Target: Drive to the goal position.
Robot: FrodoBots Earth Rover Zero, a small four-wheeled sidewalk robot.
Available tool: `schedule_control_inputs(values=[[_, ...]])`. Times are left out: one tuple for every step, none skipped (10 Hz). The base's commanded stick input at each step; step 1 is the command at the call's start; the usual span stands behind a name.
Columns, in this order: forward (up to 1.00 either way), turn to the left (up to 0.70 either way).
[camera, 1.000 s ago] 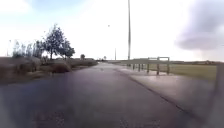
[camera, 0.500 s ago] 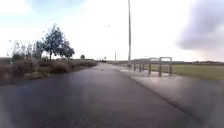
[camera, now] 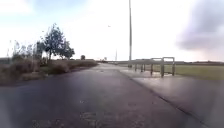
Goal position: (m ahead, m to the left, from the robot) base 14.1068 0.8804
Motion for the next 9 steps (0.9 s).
schedule_control_inputs(values=[[0.45, 0.0], [0.45, 0.0], [0.45, -0.07], [0.45, -0.22], [0.45, -0.27], [0.45, -0.27], [0.45, -0.21], [0.45, -0.15], [0.45, -0.09]])
